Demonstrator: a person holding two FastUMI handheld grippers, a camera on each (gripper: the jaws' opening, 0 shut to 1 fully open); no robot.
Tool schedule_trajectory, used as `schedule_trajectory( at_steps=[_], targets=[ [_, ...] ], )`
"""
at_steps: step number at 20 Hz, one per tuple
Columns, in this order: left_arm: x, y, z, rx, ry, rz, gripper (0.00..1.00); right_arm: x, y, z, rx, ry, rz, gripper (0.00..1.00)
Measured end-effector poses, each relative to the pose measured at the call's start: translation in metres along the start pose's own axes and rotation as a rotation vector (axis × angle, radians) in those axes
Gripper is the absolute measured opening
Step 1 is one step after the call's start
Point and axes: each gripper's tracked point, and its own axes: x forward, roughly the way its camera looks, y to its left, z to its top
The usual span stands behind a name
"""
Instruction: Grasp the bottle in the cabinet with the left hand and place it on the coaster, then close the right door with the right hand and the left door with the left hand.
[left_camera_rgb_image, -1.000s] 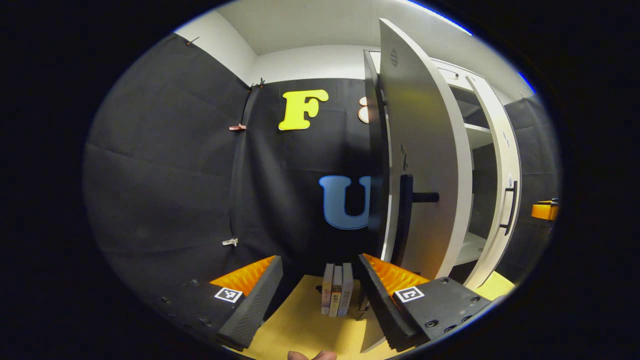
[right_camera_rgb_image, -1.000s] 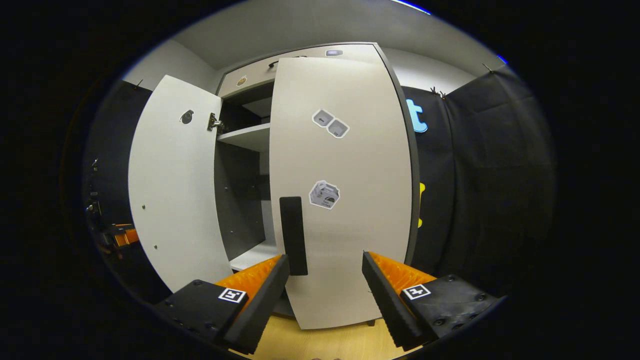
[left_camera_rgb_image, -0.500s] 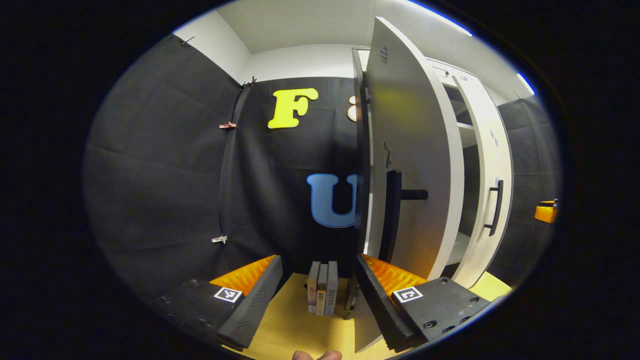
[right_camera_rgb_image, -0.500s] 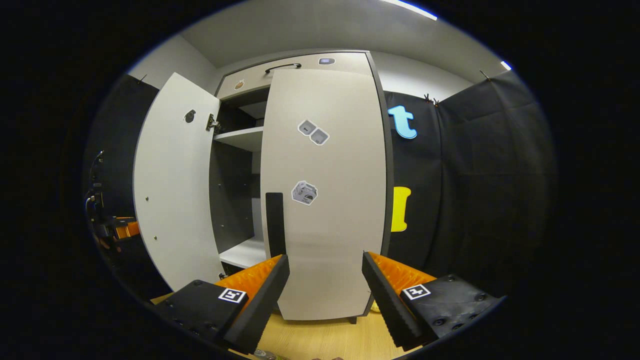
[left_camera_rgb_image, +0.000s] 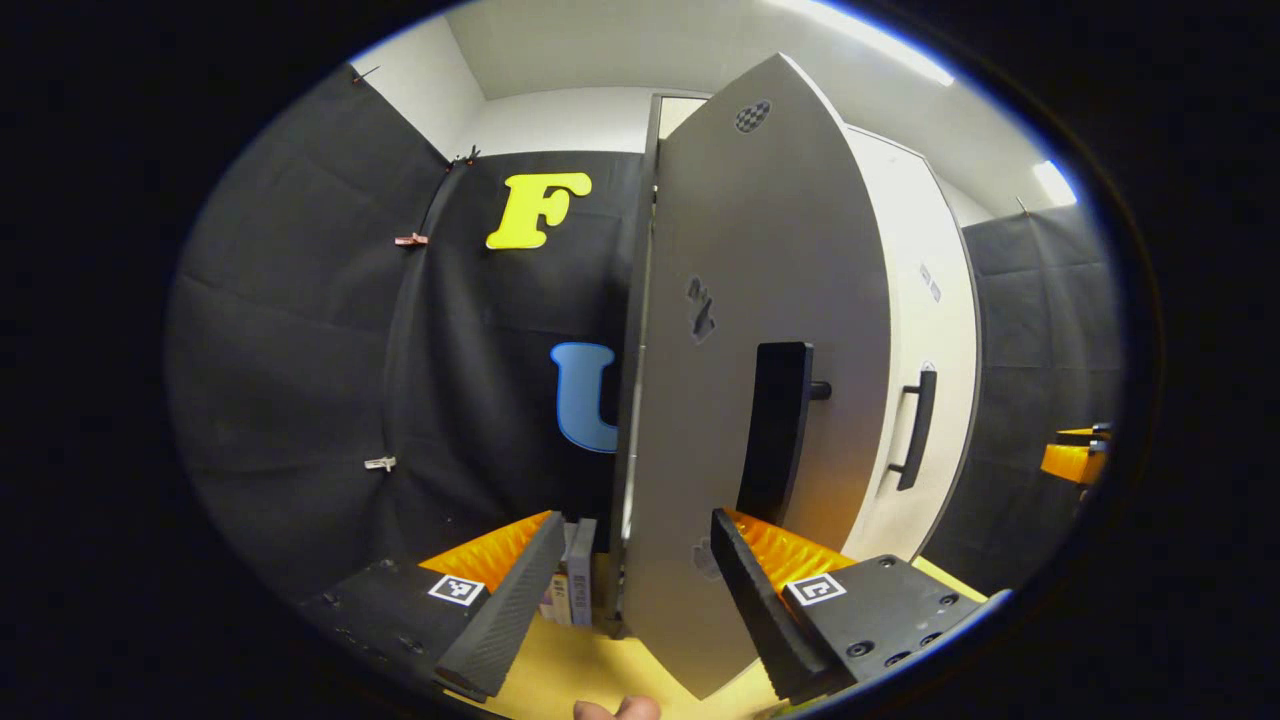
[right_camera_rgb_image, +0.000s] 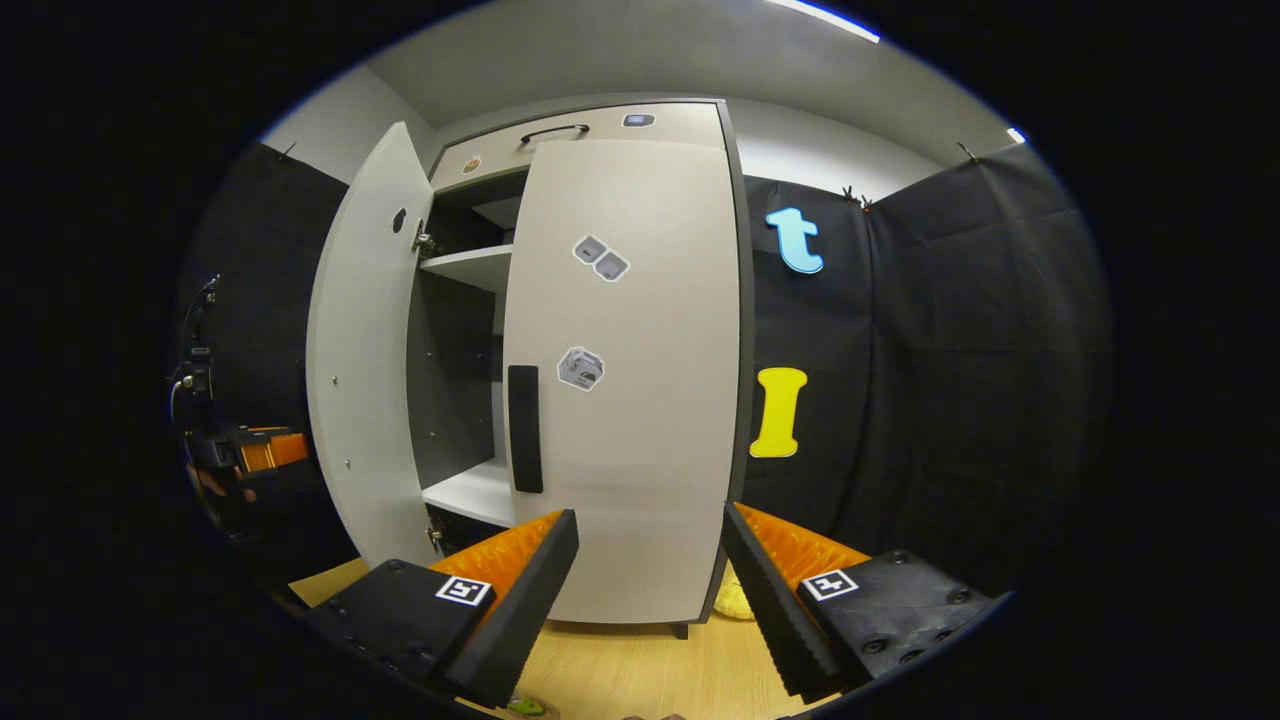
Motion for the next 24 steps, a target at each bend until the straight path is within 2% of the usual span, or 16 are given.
schedule_trajectory(
  at_steps=[3,5,6,8,9,11,13,17,20,21,23,24],
  targets=[
    [0.017,-0.028,-0.003,-0.001,0.009,-0.027,0.92,-0.002,-0.009,-0.001,-0.001,0.004,0.001,0.96],
    [0.024,-0.051,-0.005,0.008,0.014,-0.06,0.94,-0.003,-0.018,-0.003,-0.006,0.007,-0.007,0.96],
    [0.027,-0.062,-0.006,0.017,0.015,-0.075,0.92,-0.004,-0.022,-0.003,-0.003,0.006,-0.01,0.96],
    [0.032,-0.077,-0.006,0.054,0.012,-0.081,0.94,-0.005,-0.027,-0.005,0.003,0.007,-0.011,0.96],
    [0.035,-0.081,-0.006,0.077,0.006,-0.081,0.91,-0.004,-0.03,-0.007,0.001,0.011,-0.014,0.96],
    [0.044,-0.088,-0.008,0.092,0.003,-0.087,0.92,-0.003,-0.037,-0.008,0.002,0.014,-0.021,0.96],
    [0.05,-0.094,-0.01,0.074,0.008,-0.09,0.94,-0.002,-0.043,-0.007,0.009,0.011,-0.026,0.96],
    [0.062,-0.105,-0.011,0.065,0.011,-0.095,0.92,0.0,-0.047,-0.008,0.017,0.012,-0.03,0.96],
    [0.074,-0.112,-0.013,0.058,0.021,-0.097,0.96,0.001,-0.049,-0.009,0.013,0.015,-0.029,0.96],
    [0.078,-0.115,-0.013,0.055,0.021,-0.099,0.93,0.001,-0.049,-0.009,0.012,0.016,-0.028,0.96],
    [0.084,-0.119,-0.015,0.053,0.022,-0.101,0.98,0.002,-0.05,-0.01,0.014,0.016,-0.026,0.96],
    [0.087,-0.121,-0.015,0.051,0.021,-0.101,0.95,0.003,-0.05,-0.01,0.014,0.017,-0.027,0.96]
  ],
)
